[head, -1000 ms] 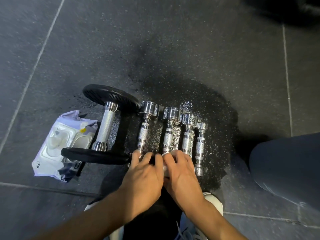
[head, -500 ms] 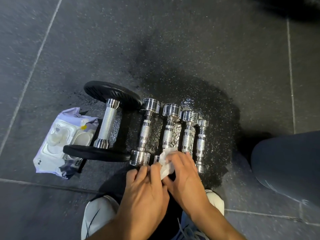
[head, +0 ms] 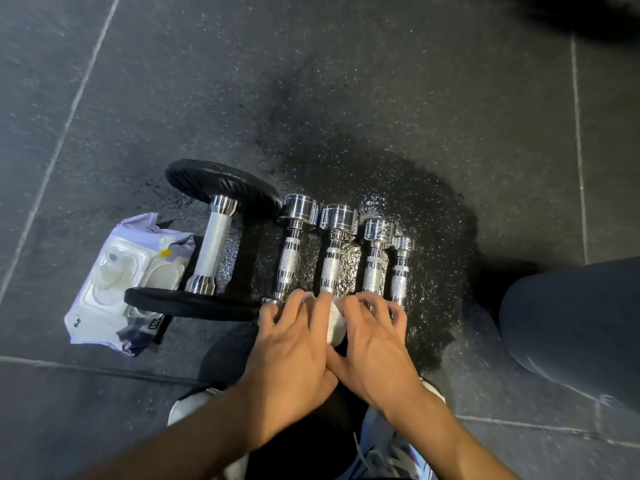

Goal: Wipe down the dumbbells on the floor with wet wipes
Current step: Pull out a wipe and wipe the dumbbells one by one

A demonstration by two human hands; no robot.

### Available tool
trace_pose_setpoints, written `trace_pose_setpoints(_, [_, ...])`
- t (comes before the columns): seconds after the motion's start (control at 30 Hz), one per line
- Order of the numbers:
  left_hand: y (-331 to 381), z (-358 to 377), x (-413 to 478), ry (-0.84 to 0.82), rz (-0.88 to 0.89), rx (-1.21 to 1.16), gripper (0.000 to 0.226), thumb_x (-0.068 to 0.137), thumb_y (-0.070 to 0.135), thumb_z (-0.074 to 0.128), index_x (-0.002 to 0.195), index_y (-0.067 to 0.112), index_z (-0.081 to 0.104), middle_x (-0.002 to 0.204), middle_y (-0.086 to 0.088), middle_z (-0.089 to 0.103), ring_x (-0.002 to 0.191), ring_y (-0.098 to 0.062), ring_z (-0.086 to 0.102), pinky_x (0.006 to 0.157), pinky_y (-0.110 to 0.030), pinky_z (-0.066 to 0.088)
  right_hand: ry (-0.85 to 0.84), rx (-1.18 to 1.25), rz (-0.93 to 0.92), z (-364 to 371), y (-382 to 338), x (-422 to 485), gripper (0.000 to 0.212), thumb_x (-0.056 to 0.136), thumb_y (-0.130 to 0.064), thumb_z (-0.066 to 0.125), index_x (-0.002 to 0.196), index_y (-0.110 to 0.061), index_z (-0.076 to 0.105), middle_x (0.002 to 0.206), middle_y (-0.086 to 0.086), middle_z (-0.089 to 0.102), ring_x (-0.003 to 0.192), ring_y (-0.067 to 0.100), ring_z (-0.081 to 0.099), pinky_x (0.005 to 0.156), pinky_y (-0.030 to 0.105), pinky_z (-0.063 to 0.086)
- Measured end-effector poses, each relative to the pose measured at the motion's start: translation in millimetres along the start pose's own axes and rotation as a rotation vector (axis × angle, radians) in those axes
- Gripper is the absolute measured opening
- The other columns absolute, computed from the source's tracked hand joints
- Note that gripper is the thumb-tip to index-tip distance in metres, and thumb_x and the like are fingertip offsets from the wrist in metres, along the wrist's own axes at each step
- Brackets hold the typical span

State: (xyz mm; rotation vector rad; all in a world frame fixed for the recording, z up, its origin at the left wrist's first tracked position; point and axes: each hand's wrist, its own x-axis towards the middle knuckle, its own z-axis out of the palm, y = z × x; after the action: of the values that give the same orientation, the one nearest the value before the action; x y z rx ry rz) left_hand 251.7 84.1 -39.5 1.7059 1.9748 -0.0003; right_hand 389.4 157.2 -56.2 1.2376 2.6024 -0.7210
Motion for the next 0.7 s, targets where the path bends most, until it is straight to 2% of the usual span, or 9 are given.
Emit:
trace_pose_setpoints(0.1, [-11.4,-12.2,16.7,-0.061,0.053,0.017,0.084,0.069,0.053,0.056,0.141,0.023,0.024,0.12,0.01,0.056,0.124,-0.017,0.039,0.1,-0.042,0.027,-0.03,0.047,-0.01,-1.8,2.2,5.2,0.047,0.08,-0.051,0.065,0.114,-0.029,0.041,0.1,-0.013,0.063,0.128,0.017,0.04,0.104,0.04,0.024])
trace_pose_setpoints(0.2, [-19.8,-20.6,21.9,-0.074,0.061,-0.069,0.076,0.069,0.054,0.061,0.131,0.03,0.024,0.106,0.013,0.058,0.115,-0.013,0.04,0.097,-0.04,0.026,0.021,0.08,0.01,-1.0,2.2,2.7,0.048,0.076,-0.047,0.075,0.111,-0.029,0.047,0.099,-0.013,0.065,0.119,0.014,0.045,0.097,0.03,0.017])
trace_pose_setpoints(0.3, [-18.6,-23.2,10.6,-0.013,0.11,-0.004,0.072,0.074,0.047,0.064,0.133,0.023,0.031,0.106,0.009,0.062,0.113,-0.017,0.048,0.096,-0.042,0.034,0.107,0.092,0.037,2.4,-3.5,-12.2,0.038,0.081,-0.038,0.073,0.11,-0.028,0.051,0.103,-0.01,0.066,0.112,0.017,0.054,0.096,0.035,0.025])
trace_pose_setpoints(0.37, [-10.3,-23.3,-0.2,0.063,0.127,0.052,0.068,0.073,0.038,0.068,0.132,0.015,0.044,0.104,0.004,0.065,0.11,-0.021,0.056,0.092,-0.043,0.042,0.161,0.041,0.044,7.4,-9.0,-24.1,0.027,0.085,-0.032,0.07,0.106,-0.024,0.056,0.11,-0.004,0.069,0.119,0.023,0.057,0.097,0.041,0.031])
trace_pose_setpoints(0.43, [-1.2,-20.0,-8.5,0.096,0.119,0.046,0.061,0.07,0.033,0.073,0.124,0.012,0.053,0.1,0.002,0.067,0.105,-0.021,0.059,0.088,-0.042,0.044,0.216,-0.043,0.044,11.5,-16.0,-34.0,0.015,0.086,-0.028,0.062,0.1,-0.022,0.062,0.114,-0.002,0.07,0.129,0.027,0.055,0.097,0.045,0.032])
trace_pose_setpoints(0.53, [8.5,-10.4,-16.6,0.117,0.095,-0.011,0.056,0.068,0.029,0.075,0.118,0.012,0.057,0.096,0.003,0.07,0.101,-0.019,0.063,0.086,-0.037,0.035,0.202,-0.099,0.012,15.6,-22.3,-43.8,0.025,0.084,-0.025,0.049,0.101,-0.018,0.066,0.116,0.002,0.07,0.137,0.033,0.049,0.097,0.048,0.032])
trace_pose_setpoints(0.63, [11.8,-1.2,-21.1,0.1,0.085,-0.039,0.054,0.071,0.025,0.074,0.119,0.008,0.058,0.102,-0.001,0.073,0.103,-0.017,0.066,0.089,-0.033,0.035,0.149,-0.125,0.013,17.2,-22.7,-42.6,0.029,0.085,-0.026,0.065,0.113,-0.02,0.066,0.123,0.002,0.068,0.144,0.032,0.039,0.102,0.048,0.031])
trace_pose_setpoints(0.7, [12.1,0.5,-22.7,0.077,0.087,-0.063,0.052,0.074,0.027,0.068,0.121,0.009,0.055,0.115,-0.004,0.073,0.11,-0.016,0.067,0.095,-0.029,0.041,0.122,-0.121,0.032,19.9,-21.0,-38.4,0.031,0.086,-0.024,0.069,0.116,-0.019,0.066,0.124,0.002,0.067,0.147,0.031,0.035,0.104,0.048,0.03])
